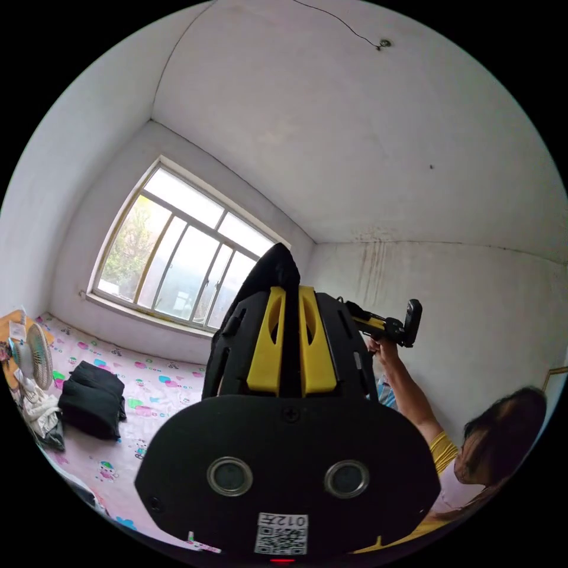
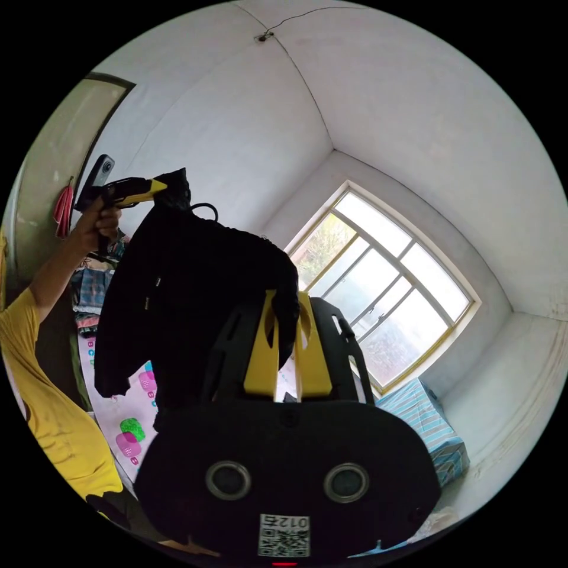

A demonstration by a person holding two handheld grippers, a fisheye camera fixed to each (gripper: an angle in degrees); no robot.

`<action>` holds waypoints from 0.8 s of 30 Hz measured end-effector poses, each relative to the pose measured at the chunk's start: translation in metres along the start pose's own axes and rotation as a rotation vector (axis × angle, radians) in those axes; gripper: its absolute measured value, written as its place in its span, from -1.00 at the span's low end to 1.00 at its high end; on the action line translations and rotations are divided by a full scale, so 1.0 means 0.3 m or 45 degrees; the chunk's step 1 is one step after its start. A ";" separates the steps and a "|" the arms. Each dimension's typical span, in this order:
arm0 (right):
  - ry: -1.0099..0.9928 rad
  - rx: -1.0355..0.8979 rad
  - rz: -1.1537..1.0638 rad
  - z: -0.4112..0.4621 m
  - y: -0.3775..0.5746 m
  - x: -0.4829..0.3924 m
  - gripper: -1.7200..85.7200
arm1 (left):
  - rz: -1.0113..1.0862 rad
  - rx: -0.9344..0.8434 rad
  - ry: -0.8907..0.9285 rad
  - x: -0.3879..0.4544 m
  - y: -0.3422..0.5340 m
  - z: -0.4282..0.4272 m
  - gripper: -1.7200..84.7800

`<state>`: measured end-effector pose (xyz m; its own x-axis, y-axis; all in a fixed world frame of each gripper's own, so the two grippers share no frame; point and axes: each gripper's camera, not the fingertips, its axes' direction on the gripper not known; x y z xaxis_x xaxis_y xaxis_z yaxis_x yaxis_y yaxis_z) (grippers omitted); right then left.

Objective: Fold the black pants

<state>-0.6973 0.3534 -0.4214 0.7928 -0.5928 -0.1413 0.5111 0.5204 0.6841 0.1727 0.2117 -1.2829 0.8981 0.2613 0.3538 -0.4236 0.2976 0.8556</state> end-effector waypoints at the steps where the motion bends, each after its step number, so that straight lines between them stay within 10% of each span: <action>1: -0.011 0.001 0.002 0.012 -0.001 0.007 -0.88 | 0.011 -0.005 -0.012 0.006 0.003 0.003 -0.89; 17: -0.254 -0.468 0.116 1.162 0.167 0.153 -0.87 | -0.595 -0.415 -0.192 -0.931 0.457 0.603 -0.90; 24: 0.024 -0.183 0.186 1.207 -0.025 0.411 -0.87 | -0.234 -0.333 -0.121 -0.813 0.203 0.690 -0.91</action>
<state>-0.7236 0.0538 -0.1850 0.8673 -0.4938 -0.0626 0.4314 0.6830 0.5894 -0.0477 -0.0240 -1.2389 0.9641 0.0984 0.2468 -0.2586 0.5605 0.7868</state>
